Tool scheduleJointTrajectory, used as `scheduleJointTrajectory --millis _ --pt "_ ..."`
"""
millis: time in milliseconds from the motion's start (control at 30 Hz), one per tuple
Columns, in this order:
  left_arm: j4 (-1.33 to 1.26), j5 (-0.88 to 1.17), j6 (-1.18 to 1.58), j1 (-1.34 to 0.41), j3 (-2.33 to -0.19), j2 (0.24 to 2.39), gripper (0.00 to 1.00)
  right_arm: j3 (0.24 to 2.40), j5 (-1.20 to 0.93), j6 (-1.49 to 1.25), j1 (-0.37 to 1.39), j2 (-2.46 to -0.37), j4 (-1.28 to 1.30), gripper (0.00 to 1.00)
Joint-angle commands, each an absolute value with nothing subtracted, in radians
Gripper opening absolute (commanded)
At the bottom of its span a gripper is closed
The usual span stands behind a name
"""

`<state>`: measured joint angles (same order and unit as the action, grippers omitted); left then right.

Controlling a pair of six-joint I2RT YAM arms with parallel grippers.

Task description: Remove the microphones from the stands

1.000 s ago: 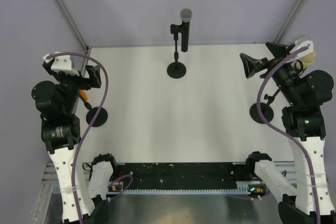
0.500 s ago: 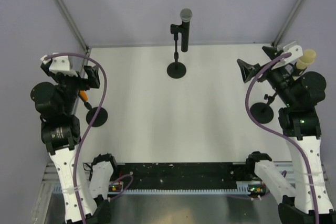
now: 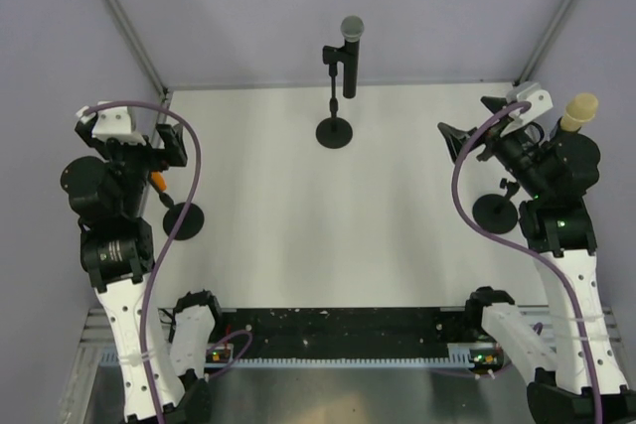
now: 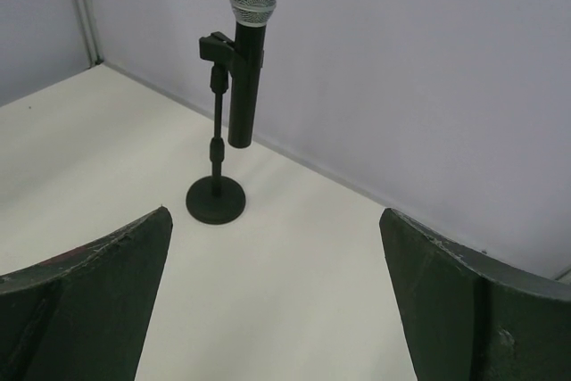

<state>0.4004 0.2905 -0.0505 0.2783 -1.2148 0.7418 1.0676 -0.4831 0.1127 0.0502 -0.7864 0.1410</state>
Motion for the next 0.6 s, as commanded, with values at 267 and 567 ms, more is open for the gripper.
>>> scheduleJointTrajectory --millis 267,567 --pt "0.293 0.247 -0.032 0.287 -1.195 0.745 0.99 1.011 -0.505 0.123 0.057 -0.762 0.034 0.99" --pt "0.259 0.175 -0.025 0.285 -1.169 0.765 0.99 0.957 -0.546 0.106 0.057 -0.758 -0.032 0.99"
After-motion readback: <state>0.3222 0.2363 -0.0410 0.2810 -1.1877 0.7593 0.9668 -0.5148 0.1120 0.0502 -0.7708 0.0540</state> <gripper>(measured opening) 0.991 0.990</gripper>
